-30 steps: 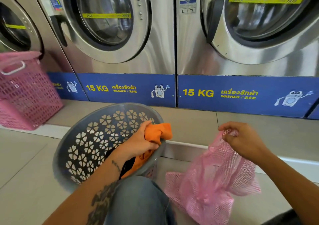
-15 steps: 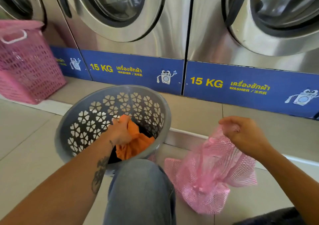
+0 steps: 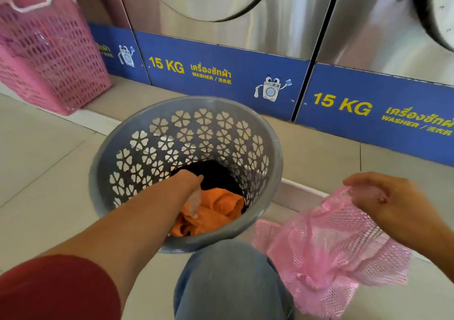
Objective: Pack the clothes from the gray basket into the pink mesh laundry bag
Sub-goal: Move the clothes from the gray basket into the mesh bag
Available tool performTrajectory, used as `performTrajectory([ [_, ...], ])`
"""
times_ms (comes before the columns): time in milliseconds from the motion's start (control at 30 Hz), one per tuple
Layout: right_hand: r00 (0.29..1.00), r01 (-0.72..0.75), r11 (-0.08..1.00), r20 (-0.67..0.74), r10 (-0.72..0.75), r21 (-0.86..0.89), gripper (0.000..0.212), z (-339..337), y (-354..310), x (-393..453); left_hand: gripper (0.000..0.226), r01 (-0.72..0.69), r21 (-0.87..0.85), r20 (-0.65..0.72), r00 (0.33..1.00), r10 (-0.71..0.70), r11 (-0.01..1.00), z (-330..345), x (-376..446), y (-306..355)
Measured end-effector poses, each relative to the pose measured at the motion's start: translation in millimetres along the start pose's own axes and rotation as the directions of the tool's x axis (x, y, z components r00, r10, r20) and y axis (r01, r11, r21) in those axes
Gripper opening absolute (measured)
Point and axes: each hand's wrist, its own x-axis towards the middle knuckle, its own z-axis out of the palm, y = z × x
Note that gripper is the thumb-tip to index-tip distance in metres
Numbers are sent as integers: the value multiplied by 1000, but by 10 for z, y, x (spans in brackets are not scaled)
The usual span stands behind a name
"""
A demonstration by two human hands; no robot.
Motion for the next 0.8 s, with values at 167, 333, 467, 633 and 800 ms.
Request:
performTrajectory([
  [167,1000,20,1000,18,-20,4,42,82,-5,90,135,-30,-58,101,994,35,998,143,153,219],
  [333,1000,7,999,21,-8,35,38,95,56,127,126,-84,-227,34,995,95,970,256,259,394],
  [467,1000,3,998,8,-4,69,39,37,72,82,85,-215,-342,-211,966,148,915,122,56,344],
  [633,999,-6,994,-35,9,106,34,-84,61,-61,15,-530,-385,-516,802,300,756,-61,-324,253],
  [800,996,6,989,-84,6,149,31,-239,-1,-204,25,-704,-301,-819,536,203,643,-325,-890,202],
])
